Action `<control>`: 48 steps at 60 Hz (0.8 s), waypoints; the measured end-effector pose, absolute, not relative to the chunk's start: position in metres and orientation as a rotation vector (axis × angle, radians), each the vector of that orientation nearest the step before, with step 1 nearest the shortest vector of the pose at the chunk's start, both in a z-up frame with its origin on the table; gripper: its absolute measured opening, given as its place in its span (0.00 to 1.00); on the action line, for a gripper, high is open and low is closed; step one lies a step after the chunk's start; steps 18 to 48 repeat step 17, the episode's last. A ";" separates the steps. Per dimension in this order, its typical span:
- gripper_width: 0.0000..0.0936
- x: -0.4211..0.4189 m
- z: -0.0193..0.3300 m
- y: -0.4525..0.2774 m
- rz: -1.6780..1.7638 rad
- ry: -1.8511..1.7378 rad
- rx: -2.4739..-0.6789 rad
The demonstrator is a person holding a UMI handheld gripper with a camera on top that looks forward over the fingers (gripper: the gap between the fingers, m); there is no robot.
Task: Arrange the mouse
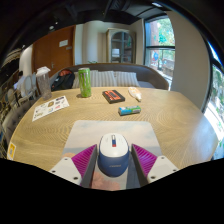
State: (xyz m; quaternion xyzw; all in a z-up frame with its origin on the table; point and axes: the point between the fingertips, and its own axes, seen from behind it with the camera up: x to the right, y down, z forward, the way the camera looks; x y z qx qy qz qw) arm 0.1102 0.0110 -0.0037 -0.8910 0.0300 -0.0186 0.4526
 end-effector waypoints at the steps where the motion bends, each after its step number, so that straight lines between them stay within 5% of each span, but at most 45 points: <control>1: 0.82 0.110 -0.002 0.008 -0.045 0.076 -2.197; 3: 0.92 0.112 0.004 0.004 -0.046 0.077 -2.183; 17: 0.91 0.125 0.041 -0.062 -0.033 0.108 -2.109; 48: 0.91 0.125 0.041 -0.062 -0.033 0.108 -2.109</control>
